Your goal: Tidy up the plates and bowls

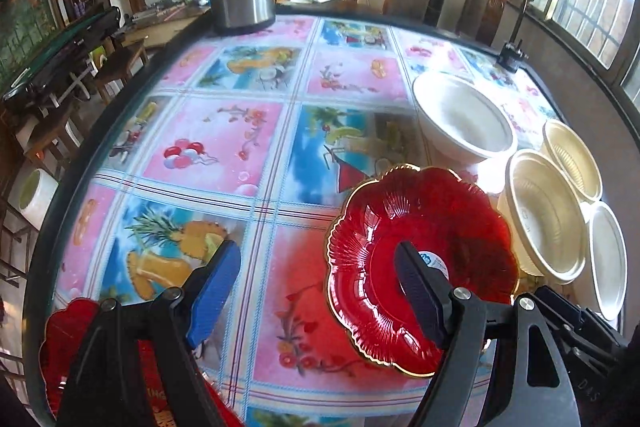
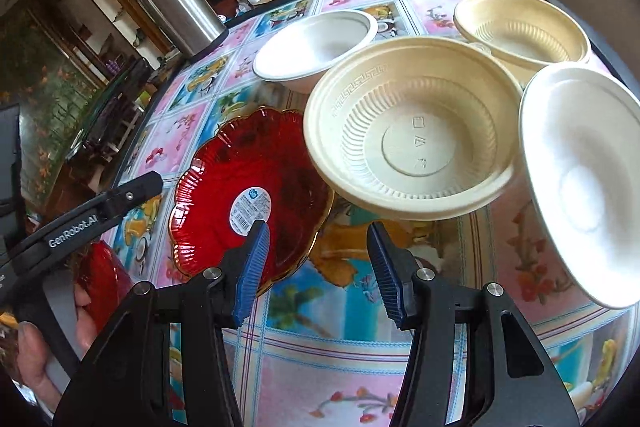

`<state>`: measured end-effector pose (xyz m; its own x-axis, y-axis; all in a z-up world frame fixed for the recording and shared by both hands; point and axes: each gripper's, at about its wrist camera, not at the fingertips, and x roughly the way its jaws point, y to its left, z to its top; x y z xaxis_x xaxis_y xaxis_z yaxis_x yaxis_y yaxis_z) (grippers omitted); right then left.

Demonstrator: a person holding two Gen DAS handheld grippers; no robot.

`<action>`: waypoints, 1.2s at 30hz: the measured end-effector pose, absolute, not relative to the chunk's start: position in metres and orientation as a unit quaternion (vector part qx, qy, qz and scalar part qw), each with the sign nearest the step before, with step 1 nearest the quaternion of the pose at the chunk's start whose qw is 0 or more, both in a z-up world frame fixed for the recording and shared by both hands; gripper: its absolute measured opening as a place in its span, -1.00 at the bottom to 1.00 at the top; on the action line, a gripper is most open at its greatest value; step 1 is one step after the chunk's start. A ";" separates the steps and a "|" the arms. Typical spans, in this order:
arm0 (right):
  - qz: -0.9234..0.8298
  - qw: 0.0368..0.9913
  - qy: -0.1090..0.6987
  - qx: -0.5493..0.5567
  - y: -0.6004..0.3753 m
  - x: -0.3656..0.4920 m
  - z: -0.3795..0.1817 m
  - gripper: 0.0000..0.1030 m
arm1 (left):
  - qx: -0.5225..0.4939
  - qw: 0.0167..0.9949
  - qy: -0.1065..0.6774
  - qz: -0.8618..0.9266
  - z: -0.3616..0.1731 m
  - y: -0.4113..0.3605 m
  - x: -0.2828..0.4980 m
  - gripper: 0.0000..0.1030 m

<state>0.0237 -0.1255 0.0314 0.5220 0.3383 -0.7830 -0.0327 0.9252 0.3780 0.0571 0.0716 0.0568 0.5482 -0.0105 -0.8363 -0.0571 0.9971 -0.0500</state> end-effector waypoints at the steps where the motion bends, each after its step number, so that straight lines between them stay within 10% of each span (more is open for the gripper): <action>1: 0.108 0.857 0.477 0.164 -0.127 0.026 0.030 -0.01 | -0.034 0.877 0.478 0.015 0.054 0.071 0.059 0.54; 18: 0.123 0.853 0.480 0.165 -0.117 0.051 0.016 -0.02 | -0.027 0.856 0.516 0.002 0.033 0.056 0.085 0.54; 21: 0.130 0.853 0.475 0.171 -0.117 0.051 0.013 -0.31 | -0.022 0.856 0.517 -0.005 0.030 0.052 0.086 0.52; 26: 0.133 0.854 0.469 0.183 -0.119 0.053 0.007 -0.52 | -0.019 0.847 0.531 -0.002 0.020 0.048 0.089 -0.41; 36: 0.131 0.863 0.463 0.154 -0.112 0.050 0.006 -0.61 | -0.057 0.849 0.525 -0.005 0.026 0.059 0.082 -0.65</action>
